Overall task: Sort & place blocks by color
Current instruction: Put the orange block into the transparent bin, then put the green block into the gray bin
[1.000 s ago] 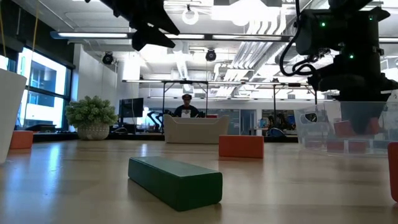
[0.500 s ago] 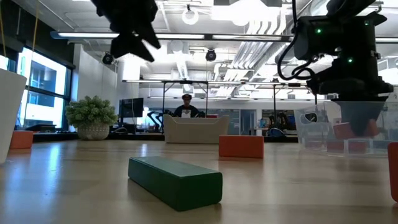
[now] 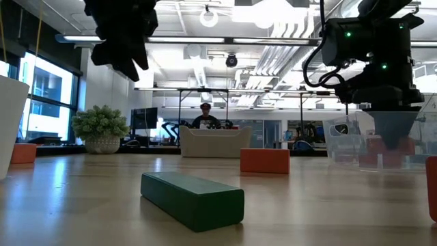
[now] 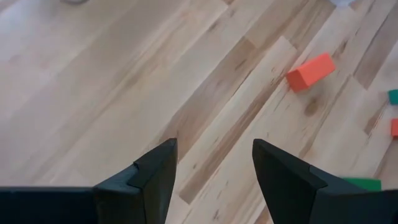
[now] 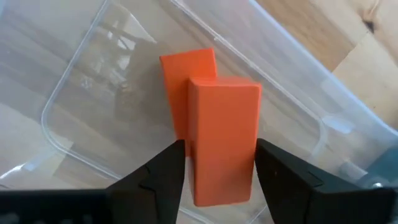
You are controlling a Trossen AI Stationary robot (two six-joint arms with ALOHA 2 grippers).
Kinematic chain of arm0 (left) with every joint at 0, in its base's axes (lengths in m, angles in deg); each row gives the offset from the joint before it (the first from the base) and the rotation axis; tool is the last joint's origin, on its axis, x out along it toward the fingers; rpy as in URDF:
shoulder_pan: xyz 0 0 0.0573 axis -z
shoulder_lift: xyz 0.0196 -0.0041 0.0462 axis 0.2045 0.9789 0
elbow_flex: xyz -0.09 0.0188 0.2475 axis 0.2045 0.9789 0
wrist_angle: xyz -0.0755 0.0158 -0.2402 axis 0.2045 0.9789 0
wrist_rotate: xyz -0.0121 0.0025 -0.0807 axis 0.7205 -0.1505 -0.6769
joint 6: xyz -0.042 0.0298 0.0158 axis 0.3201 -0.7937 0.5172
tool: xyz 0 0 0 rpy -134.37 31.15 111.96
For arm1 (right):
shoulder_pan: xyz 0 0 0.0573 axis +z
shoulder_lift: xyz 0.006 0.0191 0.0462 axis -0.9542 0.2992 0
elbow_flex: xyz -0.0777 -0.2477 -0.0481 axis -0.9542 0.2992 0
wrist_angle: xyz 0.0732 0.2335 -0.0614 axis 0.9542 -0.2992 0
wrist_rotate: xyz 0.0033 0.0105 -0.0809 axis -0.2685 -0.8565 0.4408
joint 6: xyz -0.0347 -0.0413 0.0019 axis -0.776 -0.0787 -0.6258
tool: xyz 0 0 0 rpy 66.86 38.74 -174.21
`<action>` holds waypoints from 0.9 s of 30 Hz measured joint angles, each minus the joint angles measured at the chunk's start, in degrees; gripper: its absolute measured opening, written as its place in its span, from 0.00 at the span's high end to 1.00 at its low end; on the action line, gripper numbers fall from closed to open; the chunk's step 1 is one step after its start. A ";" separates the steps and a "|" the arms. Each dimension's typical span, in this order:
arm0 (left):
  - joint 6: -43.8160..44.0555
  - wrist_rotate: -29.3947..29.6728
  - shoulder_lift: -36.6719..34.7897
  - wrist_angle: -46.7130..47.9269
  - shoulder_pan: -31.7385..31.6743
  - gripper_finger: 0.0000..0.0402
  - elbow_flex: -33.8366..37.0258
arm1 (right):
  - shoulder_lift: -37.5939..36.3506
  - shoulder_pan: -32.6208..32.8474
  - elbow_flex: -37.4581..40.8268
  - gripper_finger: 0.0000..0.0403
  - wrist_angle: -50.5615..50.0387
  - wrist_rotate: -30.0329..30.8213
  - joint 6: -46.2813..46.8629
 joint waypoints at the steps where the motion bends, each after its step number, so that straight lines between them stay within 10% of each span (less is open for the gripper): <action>1: 0.40 0.02 0.00 0.07 0.35 0.50 0.00 | 0.00 0.00 0.00 0.54 -0.01 0.33 -0.40; 27: -18.66 -2.77 0.07 -22.54 7.82 0.50 -0.94 | 0.02 0.02 -15.82 0.46 -6.08 1.52 4.01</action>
